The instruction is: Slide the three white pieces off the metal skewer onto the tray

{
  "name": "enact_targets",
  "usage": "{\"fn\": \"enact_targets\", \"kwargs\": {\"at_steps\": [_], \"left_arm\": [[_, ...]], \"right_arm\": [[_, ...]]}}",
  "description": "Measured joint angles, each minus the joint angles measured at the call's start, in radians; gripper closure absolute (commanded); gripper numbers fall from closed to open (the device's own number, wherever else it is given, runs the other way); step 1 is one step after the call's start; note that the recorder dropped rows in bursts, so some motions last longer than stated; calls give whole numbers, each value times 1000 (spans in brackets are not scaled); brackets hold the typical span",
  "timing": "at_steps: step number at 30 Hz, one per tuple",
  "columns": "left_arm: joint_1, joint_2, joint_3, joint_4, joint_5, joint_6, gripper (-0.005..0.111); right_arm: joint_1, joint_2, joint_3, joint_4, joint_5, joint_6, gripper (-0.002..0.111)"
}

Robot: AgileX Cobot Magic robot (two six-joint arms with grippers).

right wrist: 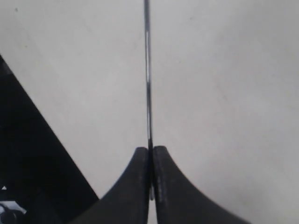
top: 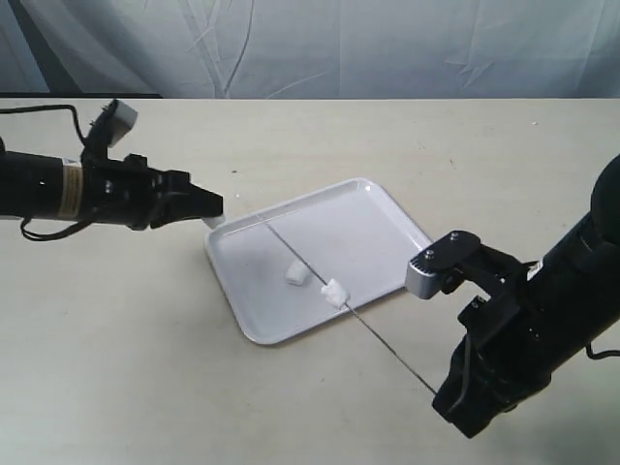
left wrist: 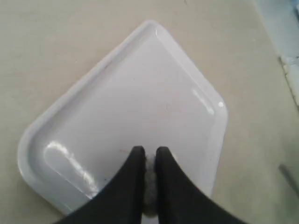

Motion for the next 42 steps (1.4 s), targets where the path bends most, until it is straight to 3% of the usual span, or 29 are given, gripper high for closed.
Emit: {"fn": "enact_targets", "kwargs": {"at_steps": [5,13,17,21,30,35,42], "left_arm": [[-92,26,-14,9,62,8,104],[-167,142,-45,-12,103,10,79],[-167,171,-65,-35,110,8,67],[-165,173,-73,-44,82,-3,64],[-42,122,-73,-88,-315,-63,65],[-24,86,-73,-99,-343,-118,65],[-53,59,-73,-109,-348,-128,65]], "right_arm": [[0,-32,-42,-47,-11,122,109],[0,-35,-57,-51,-30,208,109],[0,-35,-57,-35,-38,212,109],[0,-35,-57,-13,-84,214,109],[0,-19,-57,160,-283,202,109],[0,36,-57,278,-292,112,109],[0,65,-57,480,-279,-51,109]]}}
